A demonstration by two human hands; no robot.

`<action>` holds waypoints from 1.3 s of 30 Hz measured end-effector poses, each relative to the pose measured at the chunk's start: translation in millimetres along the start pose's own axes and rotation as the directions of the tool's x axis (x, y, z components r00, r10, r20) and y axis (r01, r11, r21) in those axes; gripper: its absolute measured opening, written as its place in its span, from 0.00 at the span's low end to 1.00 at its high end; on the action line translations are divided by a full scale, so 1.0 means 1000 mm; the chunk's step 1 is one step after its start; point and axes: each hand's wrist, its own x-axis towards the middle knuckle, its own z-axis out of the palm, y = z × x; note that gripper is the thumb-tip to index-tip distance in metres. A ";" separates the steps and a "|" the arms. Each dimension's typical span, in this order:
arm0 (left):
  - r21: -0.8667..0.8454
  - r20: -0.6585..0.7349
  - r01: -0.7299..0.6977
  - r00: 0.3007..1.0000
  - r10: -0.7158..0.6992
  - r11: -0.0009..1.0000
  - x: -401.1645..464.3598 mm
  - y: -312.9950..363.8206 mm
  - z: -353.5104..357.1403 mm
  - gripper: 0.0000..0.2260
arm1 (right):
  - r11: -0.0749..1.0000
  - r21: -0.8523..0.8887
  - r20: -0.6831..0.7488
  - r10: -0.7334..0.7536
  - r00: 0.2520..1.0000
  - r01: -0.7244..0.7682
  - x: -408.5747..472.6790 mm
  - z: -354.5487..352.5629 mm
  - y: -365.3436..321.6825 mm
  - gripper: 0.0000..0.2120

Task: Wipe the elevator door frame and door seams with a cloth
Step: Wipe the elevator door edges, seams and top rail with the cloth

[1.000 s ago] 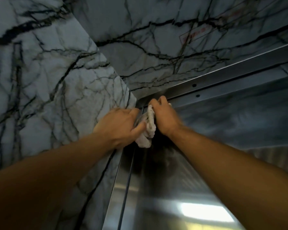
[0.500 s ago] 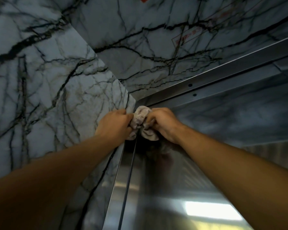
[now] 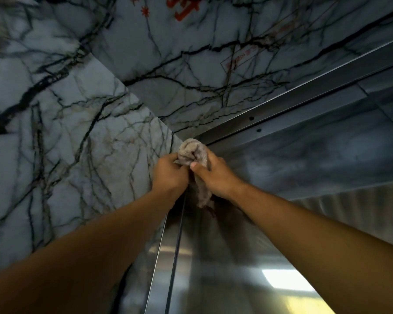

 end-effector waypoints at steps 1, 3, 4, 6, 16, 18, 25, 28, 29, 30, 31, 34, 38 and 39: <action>-0.114 0.028 0.053 0.998 -0.050 0.992 -0.002 0.004 0.004 0.10 | 1.000 0.009 -0.011 -0.008 1.000 0.008 0.001 0.001 0.000 0.41; -0.250 0.107 0.129 0.989 -0.105 0.960 -0.007 0.015 0.011 0.14 | 0.996 0.080 -0.038 -0.031 0.999 0.033 0.006 0.003 0.007 0.53; -0.280 0.166 0.160 0.979 -0.117 0.947 -0.010 0.019 0.013 0.15 | 0.993 0.110 -0.065 -0.028 0.998 0.035 0.004 0.001 0.007 0.55; -0.323 0.321 0.219 0.941 -0.112 0.921 -0.016 0.028 0.009 0.18 | 0.991 0.134 -0.148 -0.007 0.989 0.027 -0.008 -0.007 -0.011 0.47; 0.724 0.288 -0.243 0.957 0.036 0.646 -0.002 0.012 -0.028 0.20 | 0.978 -0.206 -0.271 -0.018 0.963 -0.039 -0.010 -0.012 -0.013 0.23; 0.864 0.383 -0.404 0.915 0.129 0.300 -0.003 0.011 -0.036 0.20 | 0.938 -0.341 -0.293 -0.045 0.955 -0.060 -0.007 -0.009 -0.014 0.24; 0.883 0.458 -0.440 0.883 0.099 -0.166 0.018 0.007 -0.050 0.28 | 0.874 -0.478 -0.377 -0.109 0.920 -0.092 0.009 0.019 -0.007 0.28; 0.886 0.449 -0.422 0.883 0.132 -0.192 0.033 0.008 -0.050 0.28 | 0.862 -0.505 -0.387 -0.178 0.905 -0.046 0.023 0.028 -0.012 0.24; 0.883 0.453 -0.423 0.882 0.131 -0.203 0.036 0.008 -0.050 0.29 | 0.847 -0.529 -0.396 -0.197 0.897 -0.048 0.029 0.030 -0.013 0.20; 0.878 0.459 -0.429 0.880 0.124 -0.211 0.038 0.009 -0.049 0.30 | 0.831 -0.553 -0.408 -0.209 0.889 -0.059 0.035 0.032 -0.013 0.16; 0.871 0.468 -0.437 0.876 0.113 -0.225 0.040 0.007 -0.048 0.30 | 0.823 -0.563 -0.428 -0.211 0.879 -0.076 0.043 0.035 -0.013 0.12; 0.859 0.486 -0.449 0.866 0.114 -0.247 0.043 0.002 -0.047 0.30 | 0.809 -0.575 -0.472 -0.207 0.857 -0.121 0.063 0.040 -0.012 0.07; 0.841 0.520 -0.465 0.837 0.173 -0.276 0.044 -0.002 -0.048 0.30 | 0.758 -0.634 -0.451 -0.203 0.869 -0.152 0.082 0.046 -0.012 0.11; 0.834 0.530 -0.470 0.828 0.184 -0.288 0.044 -0.003 -0.048 0.29 | 0.733 -0.661 -0.438 -0.207 0.875 -0.158 0.086 0.048 -0.013 0.11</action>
